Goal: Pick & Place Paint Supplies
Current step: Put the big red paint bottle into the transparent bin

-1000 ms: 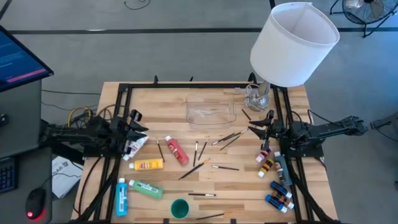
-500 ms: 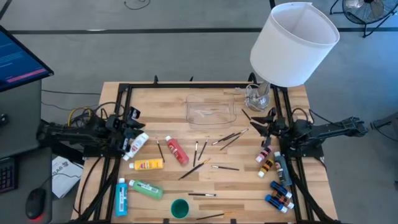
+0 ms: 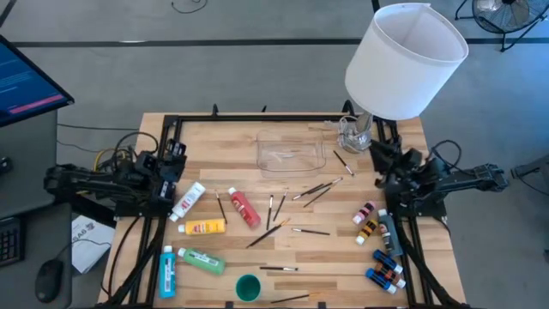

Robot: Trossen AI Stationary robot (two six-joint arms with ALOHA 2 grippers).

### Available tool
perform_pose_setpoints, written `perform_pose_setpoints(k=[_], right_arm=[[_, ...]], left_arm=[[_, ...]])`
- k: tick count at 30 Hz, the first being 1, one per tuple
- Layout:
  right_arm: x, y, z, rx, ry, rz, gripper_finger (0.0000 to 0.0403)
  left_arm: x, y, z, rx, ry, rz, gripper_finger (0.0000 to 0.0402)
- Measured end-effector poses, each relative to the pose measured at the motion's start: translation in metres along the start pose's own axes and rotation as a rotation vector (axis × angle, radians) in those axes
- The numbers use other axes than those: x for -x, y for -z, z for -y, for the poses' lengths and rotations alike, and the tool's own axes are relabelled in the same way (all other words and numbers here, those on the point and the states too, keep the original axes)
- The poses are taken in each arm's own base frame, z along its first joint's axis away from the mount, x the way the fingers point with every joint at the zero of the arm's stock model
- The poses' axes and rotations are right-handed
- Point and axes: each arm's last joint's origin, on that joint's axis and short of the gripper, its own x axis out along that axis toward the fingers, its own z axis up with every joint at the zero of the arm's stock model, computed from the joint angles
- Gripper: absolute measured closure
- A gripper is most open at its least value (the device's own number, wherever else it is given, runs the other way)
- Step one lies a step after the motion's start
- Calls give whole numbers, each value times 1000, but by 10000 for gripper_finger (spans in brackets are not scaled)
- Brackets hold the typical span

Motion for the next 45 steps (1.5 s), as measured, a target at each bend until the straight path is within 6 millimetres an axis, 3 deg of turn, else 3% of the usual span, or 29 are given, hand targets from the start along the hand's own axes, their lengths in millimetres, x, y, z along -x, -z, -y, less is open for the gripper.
perform_pose_setpoints(k=[4, 9, 13, 17, 22, 27, 31, 35, 39, 45], right_arm=[[0, -6, 1, -25, 7, 54, 301], [0, -7, 2, 67, 32, 62, 301], [0, -13, 4, 116, 60, 116, 301], [0, -19, 7, 125, 93, 171, 301], [1, -26, 10, 106, 127, 242, 301], [0, -30, 10, 70, 131, 264, 301], [0, -31, 10, 69, 130, 259, 301], [0, -31, 10, 71, 132, 264, 301], [-2, -36, 10, 74, 137, 276, 301], [-3, -35, 9, 83, 134, 259, 301]], left_arm=[[-6, 8, -1, -34, -7, -57, 394], [-8, 19, -4, -169, -77, -131, 394], [-10, 17, -6, -181, -138, -94, 394], [-27, 2, -2, -40, -70, -11, 394], [-68, -16, 9, 155, 155, -4, 394], [-113, 6, 17, 243, 153, -355, 394], [-133, 29, 14, 268, 68, -673, 394], [-137, 42, 8, 332, -33, -868, 394], [-137, 40, 4, 452, -64, -991, 394], [-120, 43, -6, 521, -190, -1176, 394]])
